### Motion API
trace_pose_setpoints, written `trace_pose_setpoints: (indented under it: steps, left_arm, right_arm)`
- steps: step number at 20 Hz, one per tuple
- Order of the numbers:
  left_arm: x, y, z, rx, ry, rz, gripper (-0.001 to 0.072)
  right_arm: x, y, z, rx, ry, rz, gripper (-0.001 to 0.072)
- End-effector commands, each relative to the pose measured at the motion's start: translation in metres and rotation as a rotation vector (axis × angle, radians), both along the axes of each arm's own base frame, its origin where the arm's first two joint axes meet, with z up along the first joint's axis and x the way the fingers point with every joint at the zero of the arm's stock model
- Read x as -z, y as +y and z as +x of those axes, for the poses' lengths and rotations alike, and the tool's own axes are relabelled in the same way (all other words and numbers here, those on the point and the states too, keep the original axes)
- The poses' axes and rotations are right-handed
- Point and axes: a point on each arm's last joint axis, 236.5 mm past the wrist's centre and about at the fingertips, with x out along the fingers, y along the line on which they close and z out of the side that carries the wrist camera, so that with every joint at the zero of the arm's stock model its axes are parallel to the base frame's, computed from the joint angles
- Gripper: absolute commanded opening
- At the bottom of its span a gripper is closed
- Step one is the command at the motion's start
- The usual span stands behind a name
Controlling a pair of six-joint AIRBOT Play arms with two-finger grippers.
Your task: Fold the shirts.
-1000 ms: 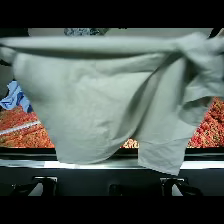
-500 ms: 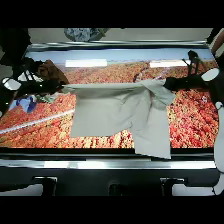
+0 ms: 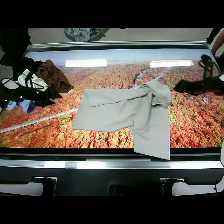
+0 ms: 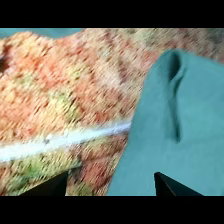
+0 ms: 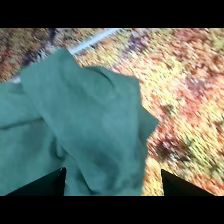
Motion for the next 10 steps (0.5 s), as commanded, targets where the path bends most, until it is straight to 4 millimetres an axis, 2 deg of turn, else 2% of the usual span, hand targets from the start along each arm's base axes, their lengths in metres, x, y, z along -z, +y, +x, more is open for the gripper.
trace_pose_setpoints:
  steps: [1,2,3,6,8,10]
  left_arm:
    - [0.028,0.041,-0.092,0.069,0.319,0.076,0.0589]
    - [0.037,0.033,-0.105,0.087,0.336,0.035,0.0589]
    - [0.047,0.017,-0.115,0.106,0.337,-0.025,0.0589]
    - [0.067,-0.032,-0.124,0.118,0.303,-0.192,0.0588]
    - [0.078,-0.047,-0.124,0.101,0.288,-0.207,0.0588]
    - [0.085,-0.056,-0.126,0.120,0.285,-0.194,0.0589]
  right_arm:
    - [0.014,-0.048,-0.103,-0.089,0.324,-0.081,0.0618]
    - [0.020,-0.054,-0.119,-0.073,0.385,-0.067,0.0609]
    - [0.024,-0.052,-0.126,-0.063,0.409,-0.046,0.0593]
    - [0.037,-0.034,-0.138,-0.101,0.468,-0.007,0.0586]
    - [0.041,-0.024,-0.139,-0.135,0.477,0.001,0.0586]
    - [0.042,-0.026,-0.137,-0.144,0.466,-0.012,0.0587]
